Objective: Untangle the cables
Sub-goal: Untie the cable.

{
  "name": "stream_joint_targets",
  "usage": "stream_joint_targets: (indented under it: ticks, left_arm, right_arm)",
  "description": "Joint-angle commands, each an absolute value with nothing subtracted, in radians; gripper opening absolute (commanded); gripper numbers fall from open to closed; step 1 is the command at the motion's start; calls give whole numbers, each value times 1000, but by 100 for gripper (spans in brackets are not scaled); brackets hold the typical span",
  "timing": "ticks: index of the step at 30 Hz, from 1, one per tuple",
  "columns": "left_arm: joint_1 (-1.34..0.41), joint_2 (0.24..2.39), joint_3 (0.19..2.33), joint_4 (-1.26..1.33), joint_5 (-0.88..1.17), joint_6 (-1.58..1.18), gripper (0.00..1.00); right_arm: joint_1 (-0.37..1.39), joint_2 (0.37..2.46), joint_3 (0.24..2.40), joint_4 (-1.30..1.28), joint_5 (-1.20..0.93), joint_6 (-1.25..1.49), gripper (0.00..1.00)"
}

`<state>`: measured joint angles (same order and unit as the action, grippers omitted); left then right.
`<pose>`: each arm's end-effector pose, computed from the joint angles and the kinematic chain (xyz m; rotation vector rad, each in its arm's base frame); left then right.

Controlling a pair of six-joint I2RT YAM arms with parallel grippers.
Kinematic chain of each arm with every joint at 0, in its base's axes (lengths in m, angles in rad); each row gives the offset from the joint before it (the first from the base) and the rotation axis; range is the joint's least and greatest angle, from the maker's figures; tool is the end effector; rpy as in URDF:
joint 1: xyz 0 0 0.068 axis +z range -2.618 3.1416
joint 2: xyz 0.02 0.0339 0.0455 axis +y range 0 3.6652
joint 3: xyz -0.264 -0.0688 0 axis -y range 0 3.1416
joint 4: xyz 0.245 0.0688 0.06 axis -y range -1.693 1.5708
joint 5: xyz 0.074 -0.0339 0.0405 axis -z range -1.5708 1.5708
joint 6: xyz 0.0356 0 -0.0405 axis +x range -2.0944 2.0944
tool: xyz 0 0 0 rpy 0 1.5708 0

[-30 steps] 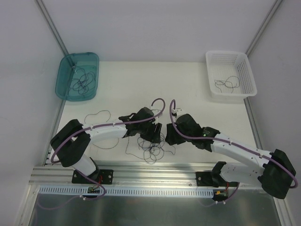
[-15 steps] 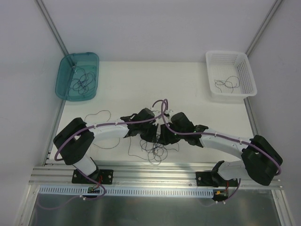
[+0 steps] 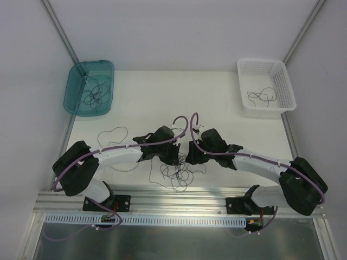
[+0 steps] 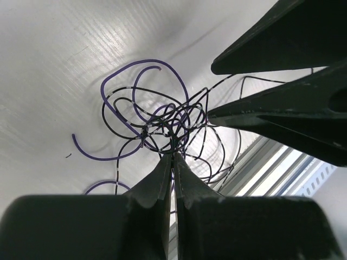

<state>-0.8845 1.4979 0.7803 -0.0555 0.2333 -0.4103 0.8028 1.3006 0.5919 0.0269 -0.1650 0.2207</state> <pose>0.1854 -0.2393 0.1850 0.7075 2.4020 -0.8695 0.1759 0.1906 0.1853 -0.7614 2.2200 0.7160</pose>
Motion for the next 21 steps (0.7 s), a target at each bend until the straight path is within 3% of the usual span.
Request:
stream_joint_targets:
  ticks: [1,13,16,17,18,21]
  left_arm:
    - [-893,1425,765,-20,275,-400,0]
    - [-893,1324,736,-3,305,-387,0]
    - [-893,1299,727,-3,296,-384,0]
    - [-893,1290,721,-3,284,-382,0]
    - [-893,1269,716,-3,273,-383,0]
    - [-890,1201,690,-5,187,-394,0]
  right_arm:
    - [799,1264,592,84,-178,196,42]
    - [799,1272,571,238,-360,164,36]
    - [798,1267,562,255,-373,166,26]
    - [799,1263,558,259,-370,164,12]
    - [798,1246,554,249,-361,166,3]
    - [790,1177,535,198,-292,158,1]
